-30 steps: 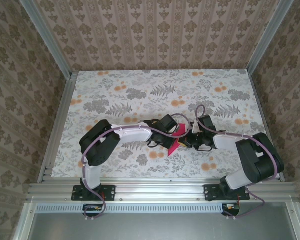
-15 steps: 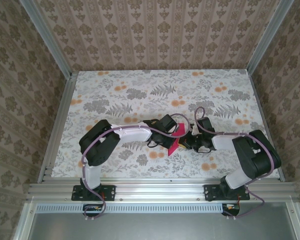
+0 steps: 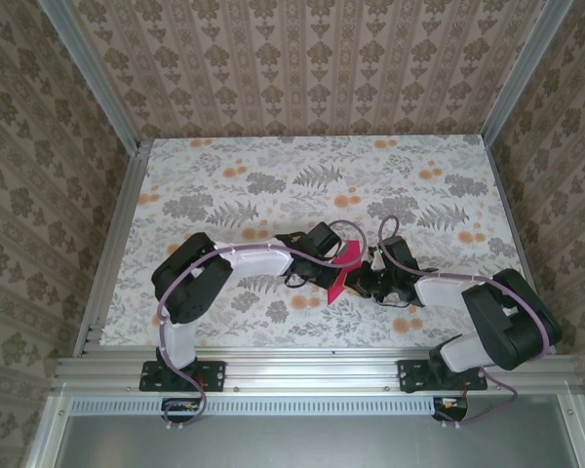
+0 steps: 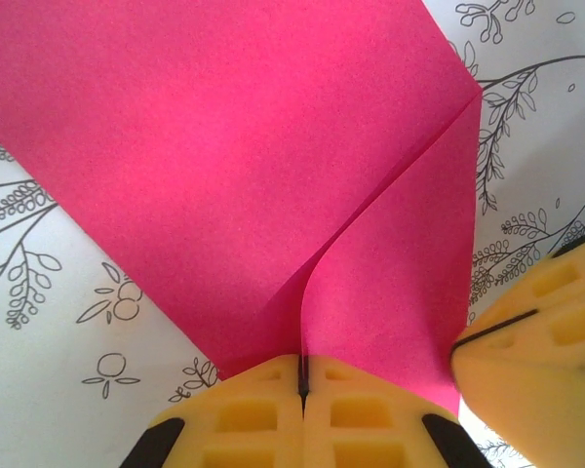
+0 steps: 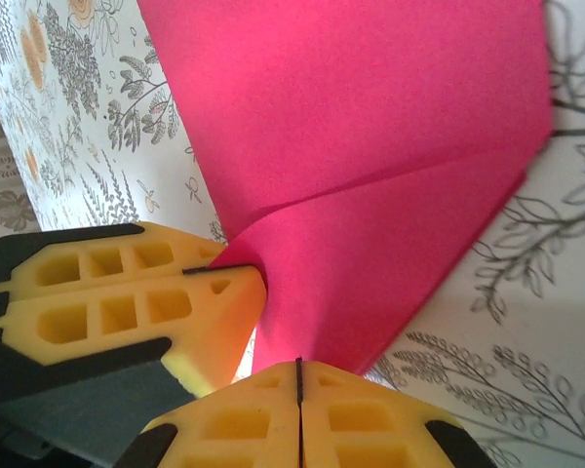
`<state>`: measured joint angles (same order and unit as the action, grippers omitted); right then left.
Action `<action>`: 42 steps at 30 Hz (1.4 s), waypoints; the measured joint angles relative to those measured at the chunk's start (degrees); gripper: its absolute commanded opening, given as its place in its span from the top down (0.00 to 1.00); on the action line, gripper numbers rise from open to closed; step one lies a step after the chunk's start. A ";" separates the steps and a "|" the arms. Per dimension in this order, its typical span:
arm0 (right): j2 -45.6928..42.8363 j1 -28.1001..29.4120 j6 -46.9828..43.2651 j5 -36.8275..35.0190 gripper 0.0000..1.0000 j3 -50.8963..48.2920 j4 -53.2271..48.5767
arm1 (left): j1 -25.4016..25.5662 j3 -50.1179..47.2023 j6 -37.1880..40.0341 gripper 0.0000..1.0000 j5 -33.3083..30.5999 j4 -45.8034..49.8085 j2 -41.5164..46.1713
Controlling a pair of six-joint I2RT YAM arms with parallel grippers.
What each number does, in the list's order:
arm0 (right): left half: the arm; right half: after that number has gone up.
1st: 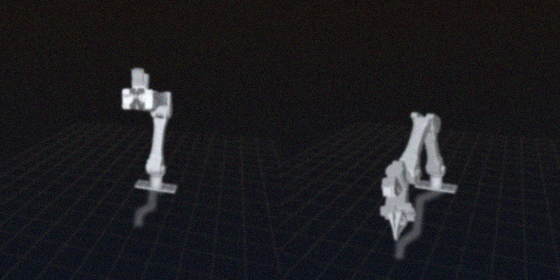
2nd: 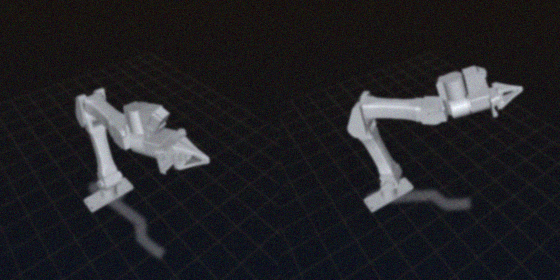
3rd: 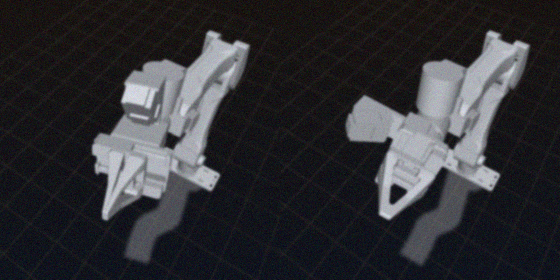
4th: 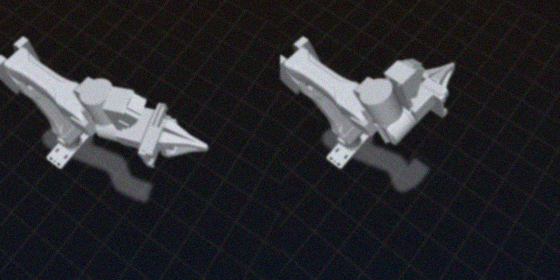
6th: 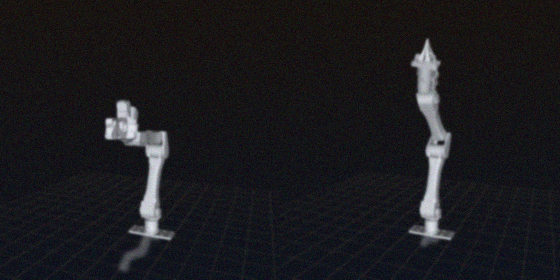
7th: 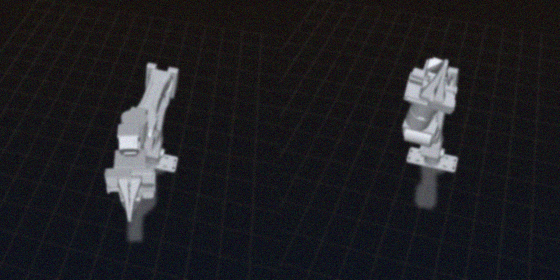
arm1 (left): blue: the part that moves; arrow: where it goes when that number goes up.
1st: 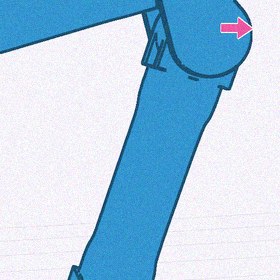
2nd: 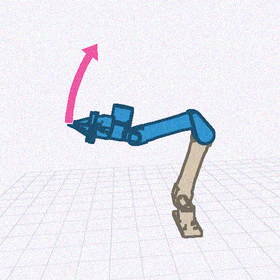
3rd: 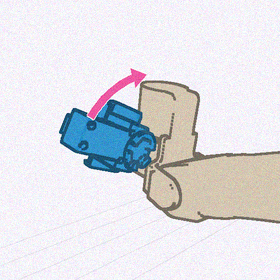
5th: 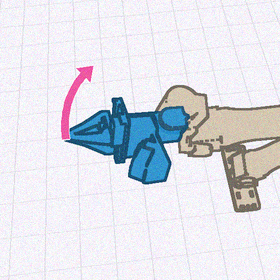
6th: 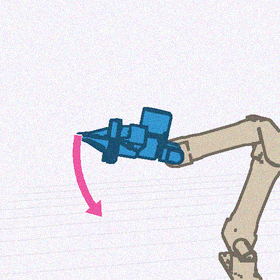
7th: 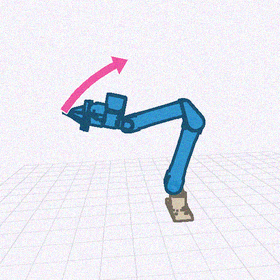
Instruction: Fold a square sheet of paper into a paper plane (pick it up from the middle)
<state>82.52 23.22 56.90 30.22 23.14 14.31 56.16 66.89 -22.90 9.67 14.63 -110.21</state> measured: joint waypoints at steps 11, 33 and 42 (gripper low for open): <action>3.32 0.39 1.16 -0.59 0.92 -0.44 3.54 | -0.31 -0.92 -0.04 1.00 0.52 -1.22 0.35; 3.04 7.04 6.71 -4.85 0.92 -2.91 9.40 | -1.20 -2.38 -0.28 1.00 2.54 -3.43 0.74; 0.42 7.65 7.43 -6.10 0.91 -3.85 9.01 | -1.57 -2.49 -0.46 1.00 2.58 -3.82 0.74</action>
<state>82.94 30.87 64.34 24.12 19.29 23.31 54.59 64.40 -23.35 12.25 10.81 -109.47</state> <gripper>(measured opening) 0.084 0.051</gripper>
